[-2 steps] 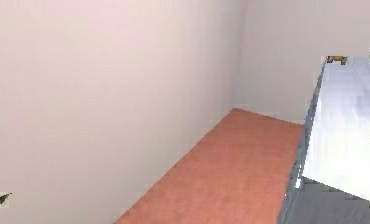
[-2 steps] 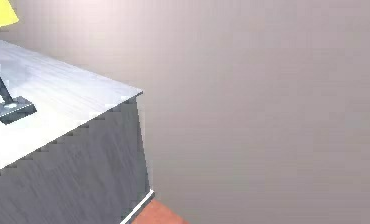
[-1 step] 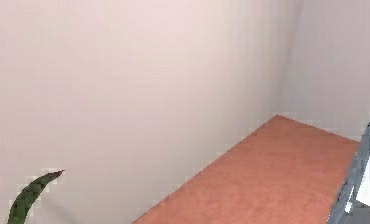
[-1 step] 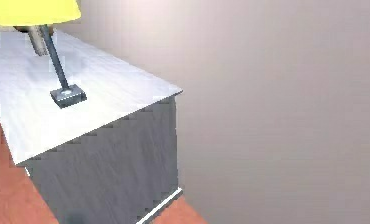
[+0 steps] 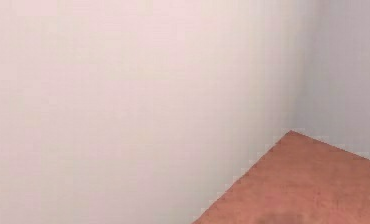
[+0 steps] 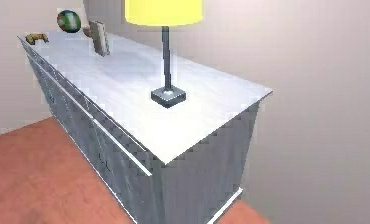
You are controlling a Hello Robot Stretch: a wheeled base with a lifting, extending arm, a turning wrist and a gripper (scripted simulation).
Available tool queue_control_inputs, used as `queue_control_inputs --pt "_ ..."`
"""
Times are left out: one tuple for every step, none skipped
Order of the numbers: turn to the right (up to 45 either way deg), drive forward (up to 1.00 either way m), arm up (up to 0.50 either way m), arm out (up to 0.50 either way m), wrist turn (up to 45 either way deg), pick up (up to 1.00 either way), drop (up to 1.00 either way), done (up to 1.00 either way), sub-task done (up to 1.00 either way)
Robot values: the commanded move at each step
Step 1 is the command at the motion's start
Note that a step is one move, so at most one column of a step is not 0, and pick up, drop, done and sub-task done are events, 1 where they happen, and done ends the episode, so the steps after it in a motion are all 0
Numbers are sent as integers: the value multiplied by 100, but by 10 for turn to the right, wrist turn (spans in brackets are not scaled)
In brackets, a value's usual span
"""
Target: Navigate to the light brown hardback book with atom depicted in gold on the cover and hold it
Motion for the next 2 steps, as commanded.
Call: queue_control_inputs --pt "420 0 0 0 0 0 0 0 0" --pt "0 100 0 0 0 0 0 0 0"
